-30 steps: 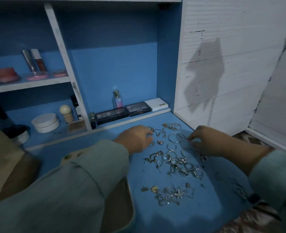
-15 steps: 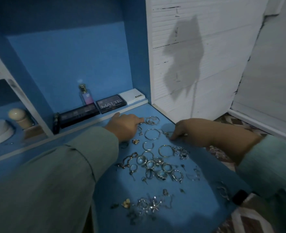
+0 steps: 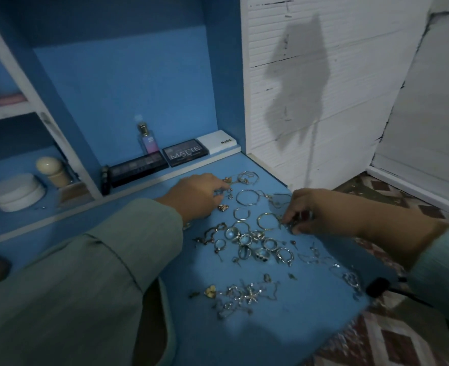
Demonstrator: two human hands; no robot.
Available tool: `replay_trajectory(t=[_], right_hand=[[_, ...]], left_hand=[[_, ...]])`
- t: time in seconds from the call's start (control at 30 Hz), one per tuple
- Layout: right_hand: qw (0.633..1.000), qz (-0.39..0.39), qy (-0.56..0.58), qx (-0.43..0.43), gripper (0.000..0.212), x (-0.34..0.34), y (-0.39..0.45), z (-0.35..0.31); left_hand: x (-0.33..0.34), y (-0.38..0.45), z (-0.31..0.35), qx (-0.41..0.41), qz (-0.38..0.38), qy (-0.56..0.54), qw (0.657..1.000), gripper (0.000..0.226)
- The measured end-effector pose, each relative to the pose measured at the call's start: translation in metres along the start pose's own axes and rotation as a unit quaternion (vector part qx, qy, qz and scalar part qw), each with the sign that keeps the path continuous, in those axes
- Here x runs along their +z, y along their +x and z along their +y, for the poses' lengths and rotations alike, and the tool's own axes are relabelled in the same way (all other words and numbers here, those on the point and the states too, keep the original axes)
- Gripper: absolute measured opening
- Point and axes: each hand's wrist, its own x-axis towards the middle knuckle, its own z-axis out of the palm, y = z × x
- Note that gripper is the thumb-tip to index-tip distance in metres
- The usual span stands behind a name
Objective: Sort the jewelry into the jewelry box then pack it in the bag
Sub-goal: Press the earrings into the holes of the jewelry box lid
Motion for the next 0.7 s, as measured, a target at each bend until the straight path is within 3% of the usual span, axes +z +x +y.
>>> replay_trajectory(t=[0.17,0.33,0.7], right_hand=[[1.000,0.011,-0.014,0.008,0.017,0.003,0.005,-0.008],[0.999,0.027,-0.037,0.009,0.011,0.000,0.007,-0.020],[0.997,-0.010,-0.071,0.015,0.019,0.003,0.014,-0.032]], left_hand=[[0.007,-0.025,-0.004,0.067,-0.010,0.011,0.998,0.030],[0.013,-0.031,-0.002,0.096,0.060,0.004,0.994,0.028],[0.008,-0.046,0.001,0.049,0.113,-0.081,0.989,0.010]])
